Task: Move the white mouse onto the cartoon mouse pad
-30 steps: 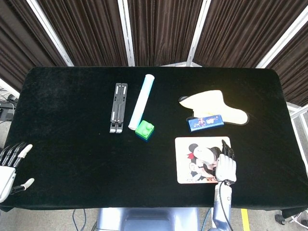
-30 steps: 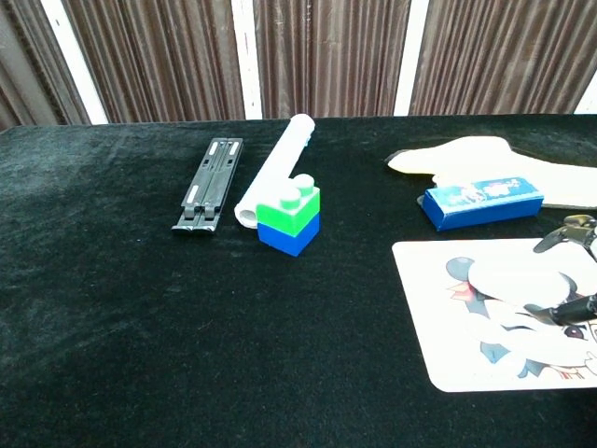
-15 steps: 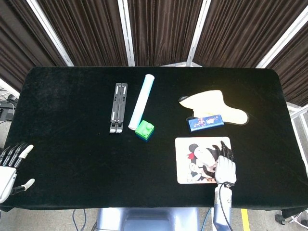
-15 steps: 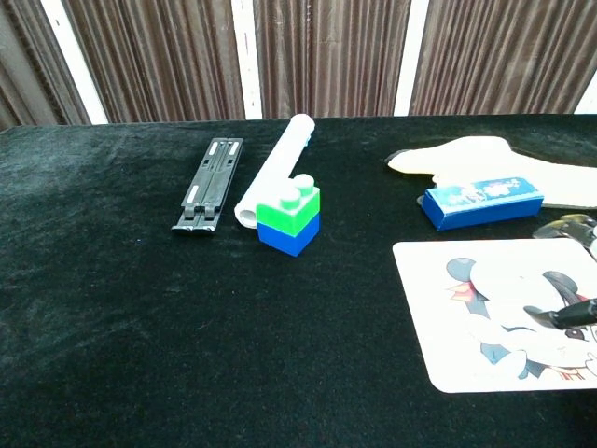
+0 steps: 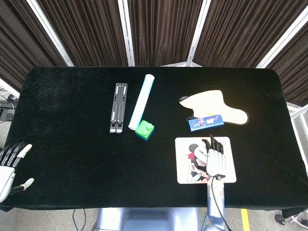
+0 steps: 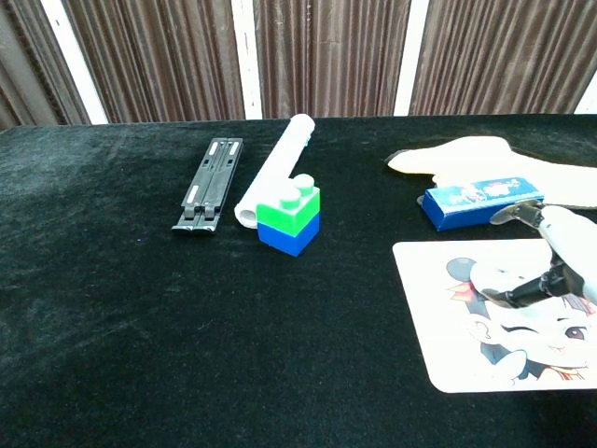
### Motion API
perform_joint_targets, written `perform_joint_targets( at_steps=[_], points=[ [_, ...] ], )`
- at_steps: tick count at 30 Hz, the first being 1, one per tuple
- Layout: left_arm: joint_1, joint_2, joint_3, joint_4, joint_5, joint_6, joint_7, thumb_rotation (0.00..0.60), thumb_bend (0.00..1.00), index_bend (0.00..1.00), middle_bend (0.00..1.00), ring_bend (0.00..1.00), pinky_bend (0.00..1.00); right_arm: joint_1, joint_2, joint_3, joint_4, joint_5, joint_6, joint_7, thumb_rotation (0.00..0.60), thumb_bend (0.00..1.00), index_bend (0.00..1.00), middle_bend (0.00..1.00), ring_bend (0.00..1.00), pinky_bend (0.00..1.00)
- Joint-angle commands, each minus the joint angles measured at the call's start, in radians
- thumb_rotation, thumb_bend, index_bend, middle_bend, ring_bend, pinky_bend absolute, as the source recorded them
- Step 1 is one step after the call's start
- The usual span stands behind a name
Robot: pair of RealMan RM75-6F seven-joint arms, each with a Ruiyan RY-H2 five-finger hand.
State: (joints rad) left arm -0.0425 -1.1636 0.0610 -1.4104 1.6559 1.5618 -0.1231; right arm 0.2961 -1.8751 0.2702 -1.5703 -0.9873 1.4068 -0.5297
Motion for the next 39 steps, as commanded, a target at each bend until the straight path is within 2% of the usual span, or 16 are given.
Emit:
perform_joint_targets(
  at_steps=[1, 12, 39],
  points=[
    [-0.001, 0.0, 0.0, 0.0, 0.001, -0.001, -0.001, 0.6, 0.19, 0.0, 0.0, 0.0, 0.0, 0.021, -0.005, 0.013, 0.022, 0.015, -0.017, -0.026, 0.6, 0.22, 0.14, 0.0, 0.0, 0.0],
    [-0.002, 0.0, -0.002, 0.0, -0.003, -0.003, -0.005, 0.6, 0.19, 0.0, 0.0, 0.0, 0.0, 0.06, -0.019, 0.036, 0.092, 0.085, -0.058, -0.072, 0.6, 0.22, 0.11, 0.0, 0.0, 0.0],
    [0.001, 0.026, 0.01, -0.027, 0.014, 0.003, -0.04, 0.6, 0.19, 0.0, 0.0, 0.0, 0.0, 0.146, -0.052, 0.098, 0.213, 0.147, -0.086, -0.086, 0.6, 0.22, 0.11, 0.0, 0.0, 0.0]
  ],
)
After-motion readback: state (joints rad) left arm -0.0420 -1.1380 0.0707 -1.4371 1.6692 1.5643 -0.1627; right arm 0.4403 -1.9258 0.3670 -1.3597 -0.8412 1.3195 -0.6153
